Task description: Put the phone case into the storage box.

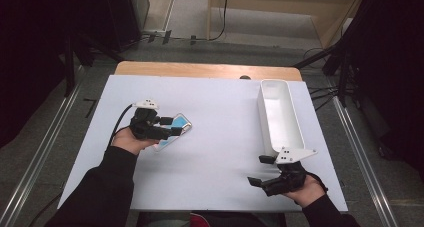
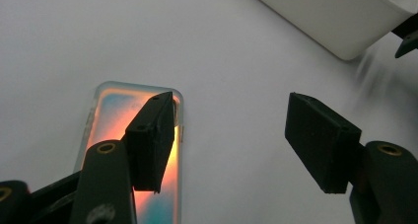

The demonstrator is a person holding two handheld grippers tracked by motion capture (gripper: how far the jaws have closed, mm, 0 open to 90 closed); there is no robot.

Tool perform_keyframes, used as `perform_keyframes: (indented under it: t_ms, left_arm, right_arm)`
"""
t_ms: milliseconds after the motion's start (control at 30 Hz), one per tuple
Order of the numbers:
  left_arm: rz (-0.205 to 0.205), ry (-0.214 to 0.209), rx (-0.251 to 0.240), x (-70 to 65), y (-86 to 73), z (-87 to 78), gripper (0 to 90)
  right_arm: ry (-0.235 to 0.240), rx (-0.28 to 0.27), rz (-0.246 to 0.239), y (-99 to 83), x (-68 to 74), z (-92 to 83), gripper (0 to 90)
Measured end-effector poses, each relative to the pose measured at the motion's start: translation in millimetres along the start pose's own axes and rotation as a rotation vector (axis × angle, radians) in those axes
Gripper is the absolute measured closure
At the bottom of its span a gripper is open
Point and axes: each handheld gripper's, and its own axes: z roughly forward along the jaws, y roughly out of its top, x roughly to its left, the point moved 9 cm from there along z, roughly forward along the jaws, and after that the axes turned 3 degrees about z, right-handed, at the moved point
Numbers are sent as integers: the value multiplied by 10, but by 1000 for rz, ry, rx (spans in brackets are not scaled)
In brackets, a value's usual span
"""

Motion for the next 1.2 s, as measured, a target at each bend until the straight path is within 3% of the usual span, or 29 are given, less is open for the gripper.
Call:
perform_keyframes:
  t_ms: [167,300,567,900,1200]
  left_arm:
    - [-7,-6,-51,-43,-16,-184,349]
    - [1,16,-59,-57,-81,-294,316]
    - [13,-6,-68,-167,-235,-453,315]
    - [32,-1,-69,-259,-452,-488,315]
    - [28,23,-101,-332,-604,-499,280]
  right_arm:
    - [1,-2,-3,4,0,1,140]
    - [0,-3,-2,4,-3,1,140]
    - [-2,-3,-1,7,-5,2,140]
    - [-9,-7,4,11,-11,3,140]
    - [-14,-11,-2,13,-14,3,140]
